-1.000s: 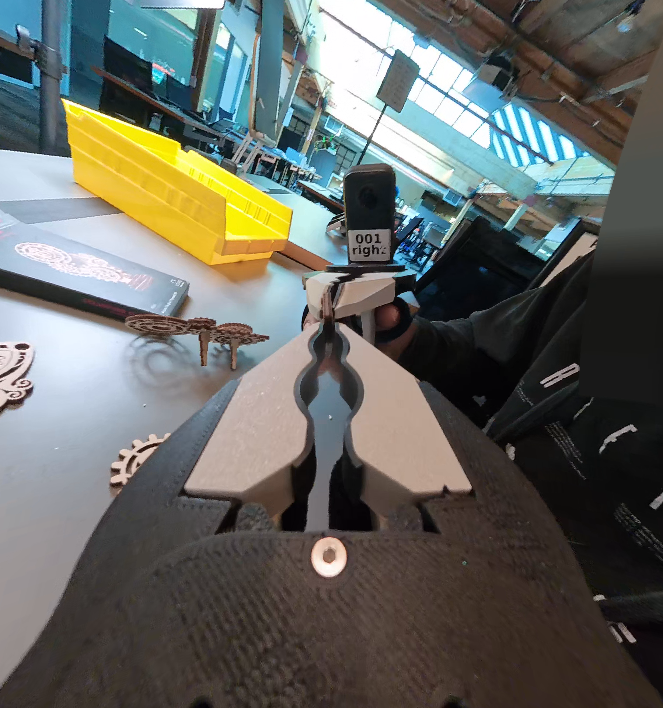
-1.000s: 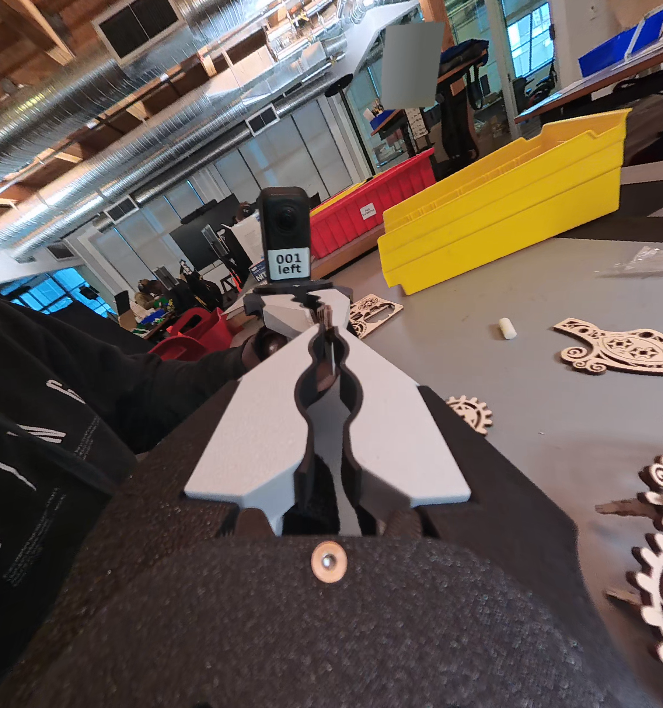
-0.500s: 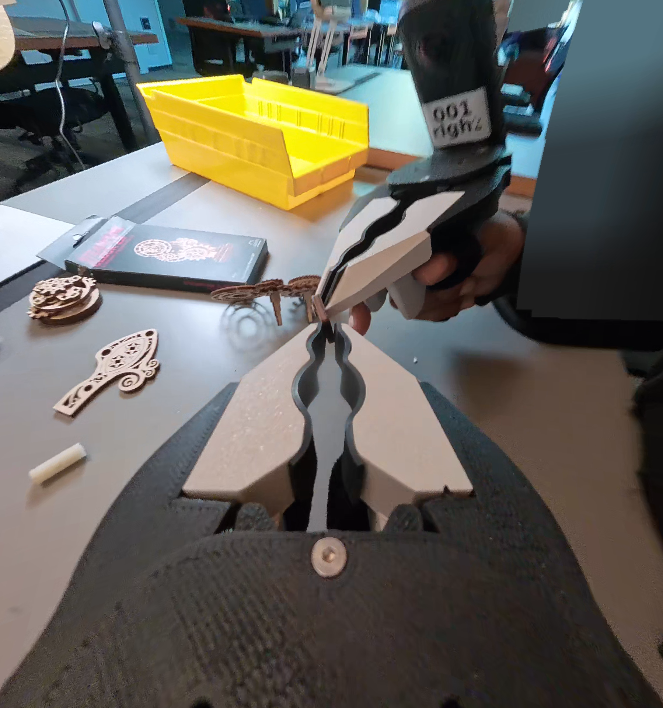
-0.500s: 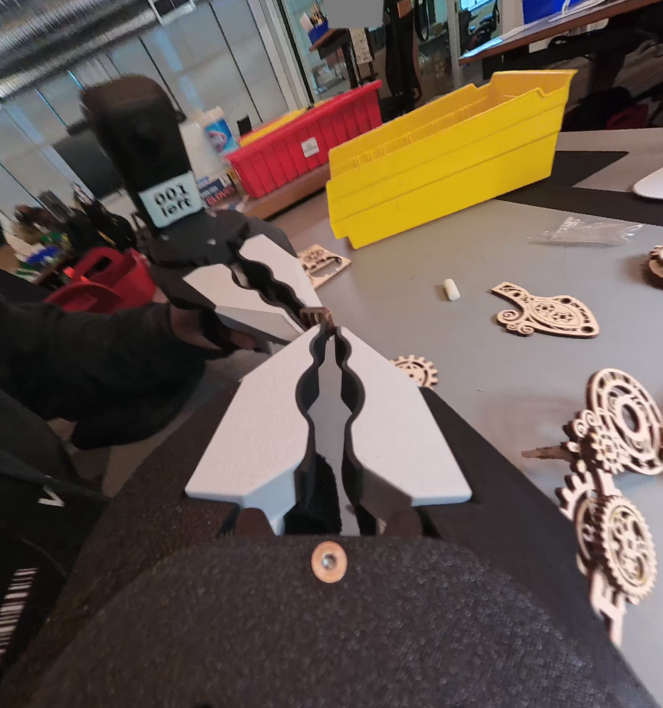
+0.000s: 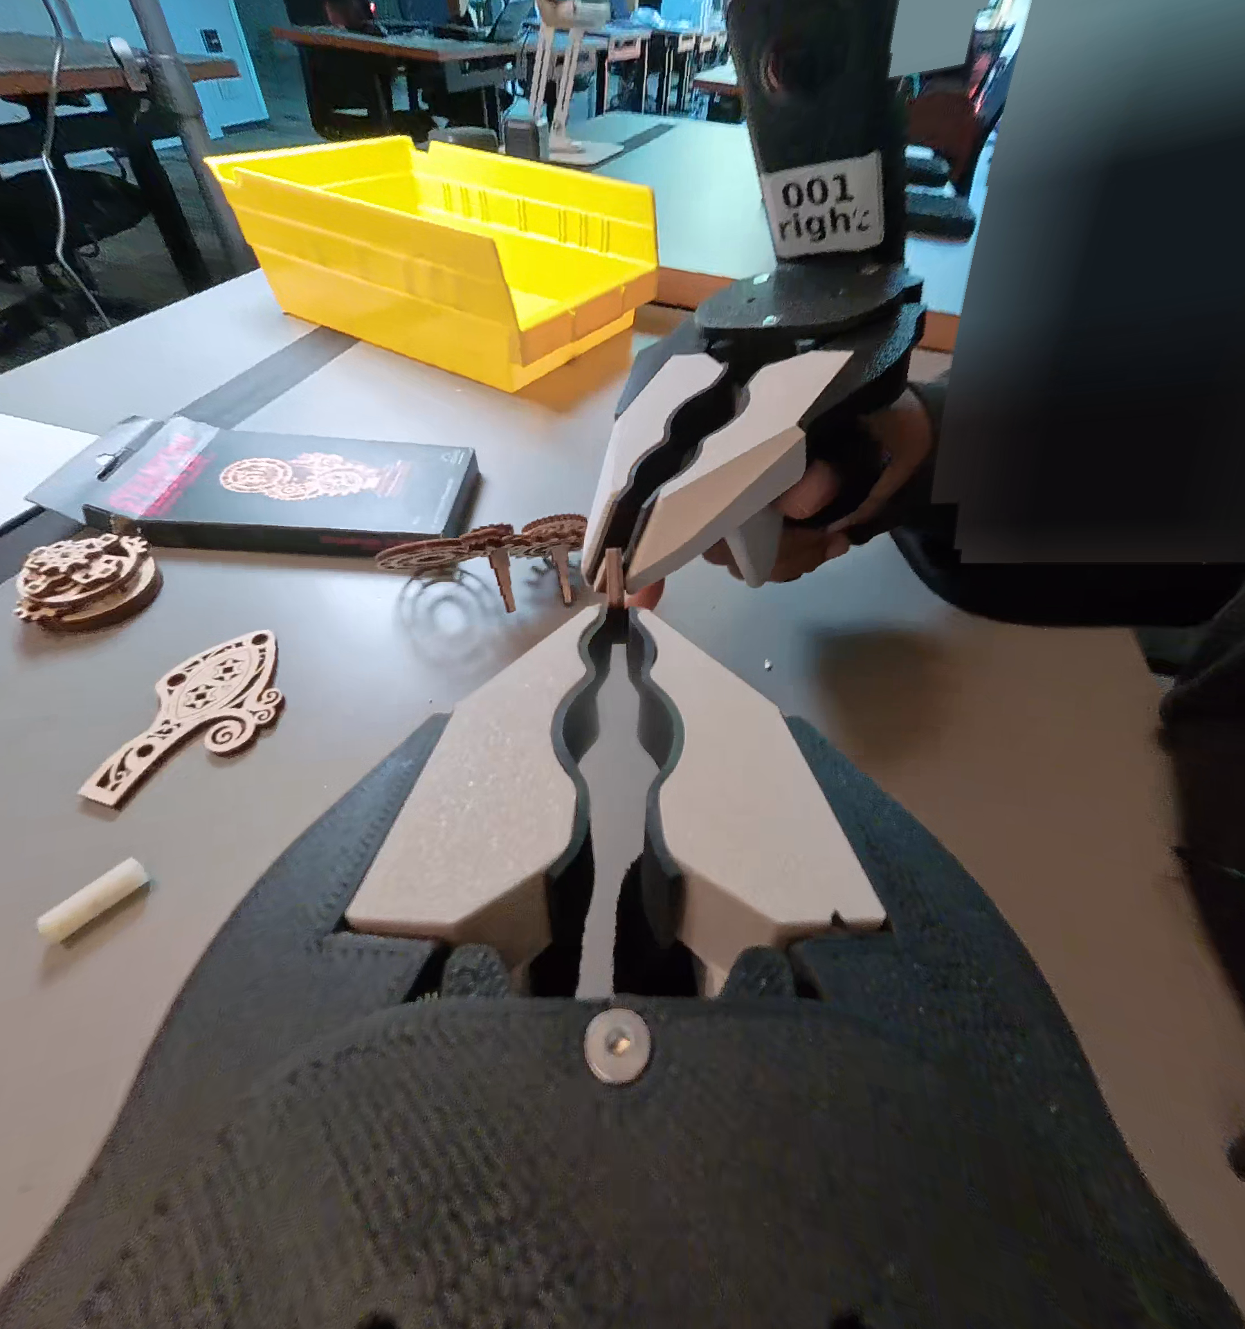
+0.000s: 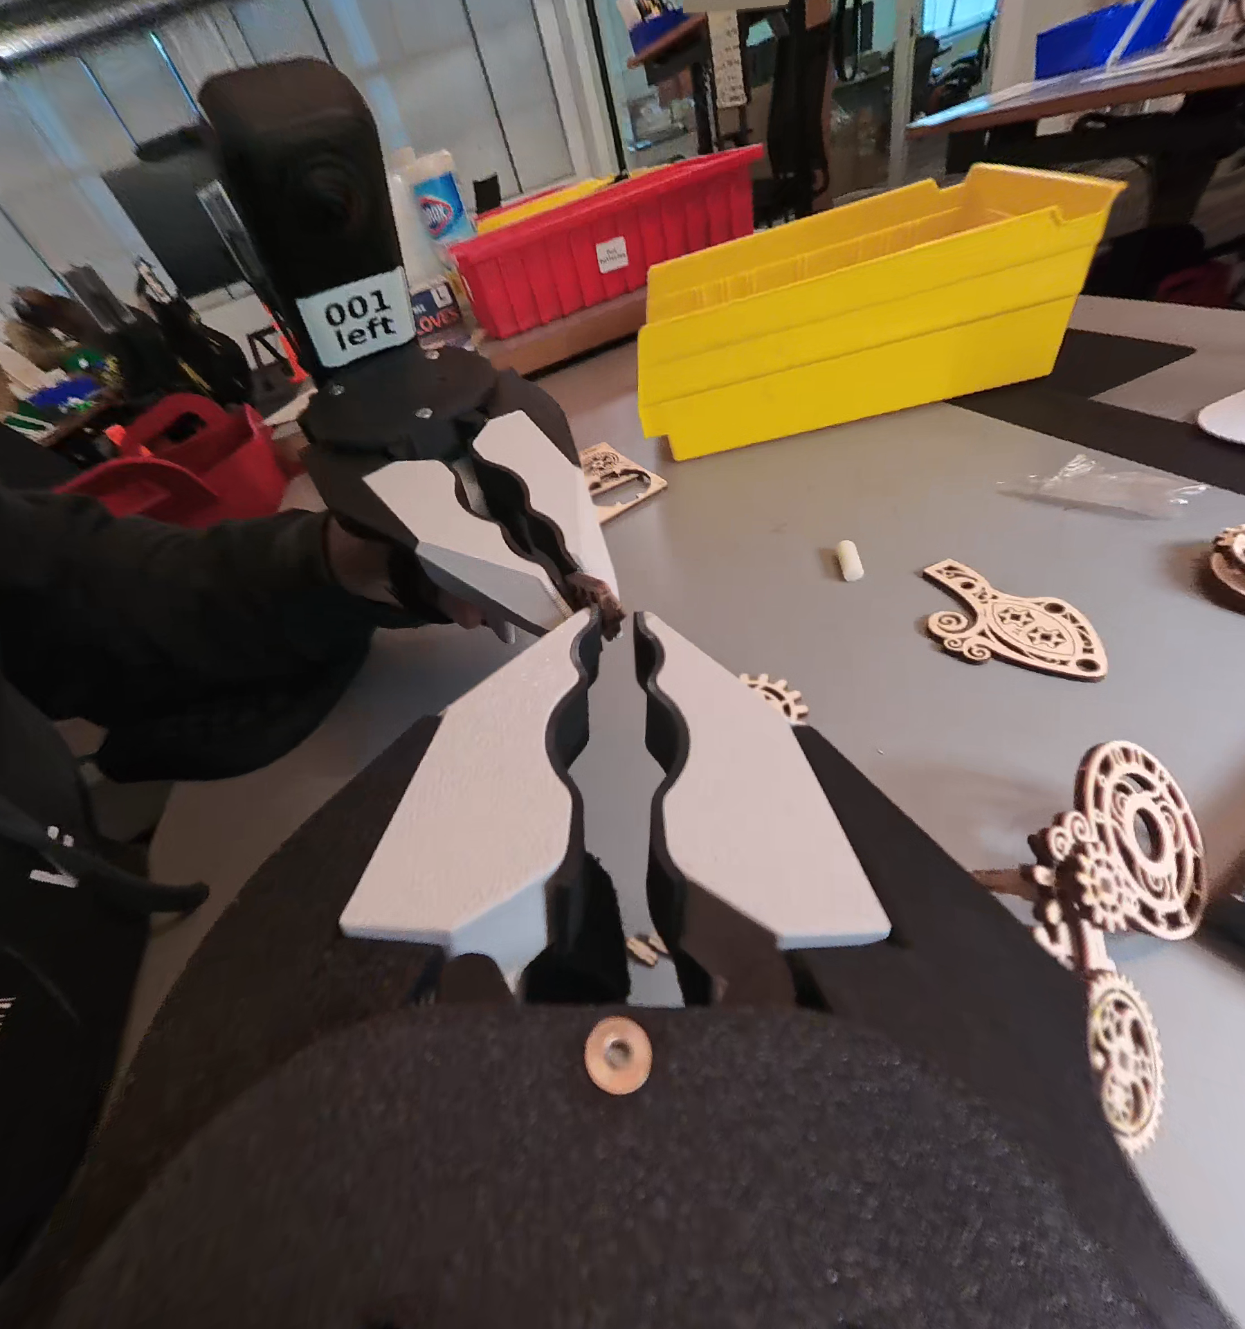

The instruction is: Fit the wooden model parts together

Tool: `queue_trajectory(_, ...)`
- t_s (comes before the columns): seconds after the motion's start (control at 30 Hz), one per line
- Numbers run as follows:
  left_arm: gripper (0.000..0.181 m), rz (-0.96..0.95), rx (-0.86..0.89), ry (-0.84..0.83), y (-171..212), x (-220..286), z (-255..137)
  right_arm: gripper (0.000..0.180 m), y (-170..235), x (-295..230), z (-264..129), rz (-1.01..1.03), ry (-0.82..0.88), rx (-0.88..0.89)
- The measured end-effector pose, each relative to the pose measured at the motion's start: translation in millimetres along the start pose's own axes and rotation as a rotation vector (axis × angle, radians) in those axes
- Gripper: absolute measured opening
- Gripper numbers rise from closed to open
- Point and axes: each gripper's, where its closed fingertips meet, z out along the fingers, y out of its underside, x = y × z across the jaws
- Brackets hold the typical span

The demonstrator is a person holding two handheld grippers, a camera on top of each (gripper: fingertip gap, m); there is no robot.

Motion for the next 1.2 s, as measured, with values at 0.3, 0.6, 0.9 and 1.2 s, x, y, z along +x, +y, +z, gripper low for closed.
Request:
queue_trajectory(0.3, 0.002, -0.24, 0.124, 0.108, -11, -2, -6, 0.008, -9, -2, -8, 0.035, -0.068, 0.05)
queue_trajectory(0.6, 0.002, -0.184, 0.079, 0.151, -3, 9, 0, 0.005, 3, -9, -3, -0.073, -0.08, -0.009)
queue_trajectory(0.9, 0.022, -0.46, 0.189, 0.362, -15, 15, -8, 0.004, -1, -12, -12, -0.597, 0.054, 0.014)
queue_trajectory(1.2, 0.027, -0.652, 0.263, 0.63, -28, 37, -14, 0.004, -17, -37, -14, -0.956, 0.141, 0.108)
